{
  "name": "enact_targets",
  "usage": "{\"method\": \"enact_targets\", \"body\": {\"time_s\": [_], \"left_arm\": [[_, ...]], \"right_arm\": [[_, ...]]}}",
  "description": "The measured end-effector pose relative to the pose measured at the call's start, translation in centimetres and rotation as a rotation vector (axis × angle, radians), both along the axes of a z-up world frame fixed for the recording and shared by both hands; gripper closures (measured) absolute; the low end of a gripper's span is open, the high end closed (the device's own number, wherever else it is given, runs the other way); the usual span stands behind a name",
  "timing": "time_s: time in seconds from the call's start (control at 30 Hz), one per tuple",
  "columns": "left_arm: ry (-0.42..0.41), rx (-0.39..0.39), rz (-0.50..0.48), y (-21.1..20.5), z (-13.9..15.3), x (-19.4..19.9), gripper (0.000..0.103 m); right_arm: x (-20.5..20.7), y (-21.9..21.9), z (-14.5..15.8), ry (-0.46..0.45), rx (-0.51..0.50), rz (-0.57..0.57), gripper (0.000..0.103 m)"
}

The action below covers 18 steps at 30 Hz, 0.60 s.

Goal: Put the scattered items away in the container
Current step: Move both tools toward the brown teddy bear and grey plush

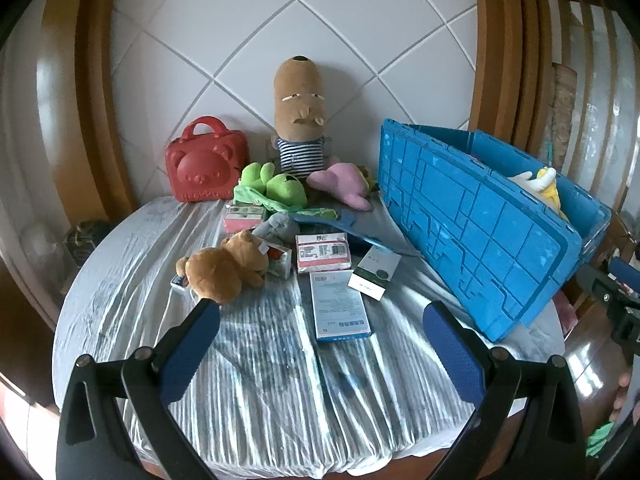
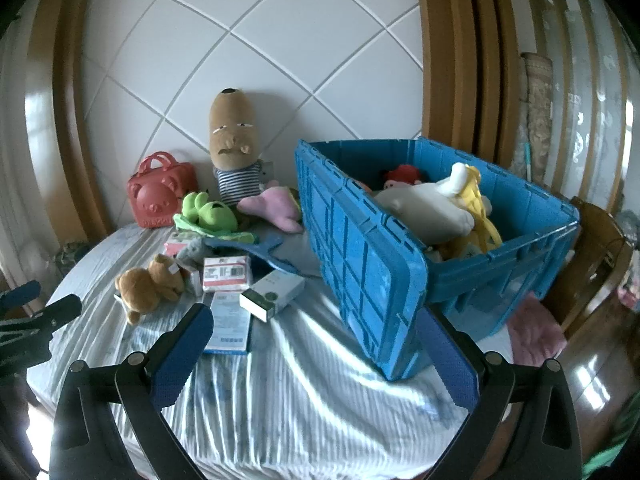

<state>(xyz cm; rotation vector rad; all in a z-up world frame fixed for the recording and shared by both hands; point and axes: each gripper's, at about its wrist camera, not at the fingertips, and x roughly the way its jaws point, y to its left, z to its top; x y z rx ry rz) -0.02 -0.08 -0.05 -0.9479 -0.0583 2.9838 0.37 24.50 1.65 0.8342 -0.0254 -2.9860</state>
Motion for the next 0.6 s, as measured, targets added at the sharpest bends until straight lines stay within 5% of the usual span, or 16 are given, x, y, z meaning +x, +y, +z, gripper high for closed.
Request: {"method": "enact_targets", "body": {"time_s": [0.6], "left_arm": [[-0.042,-0.018,0.010,-2.0,-1.1,-1.0,0.000]], "right_arm": [[-0.7,-0.9,-0.9,-0.022,0.004,0.008,0.000]]}}
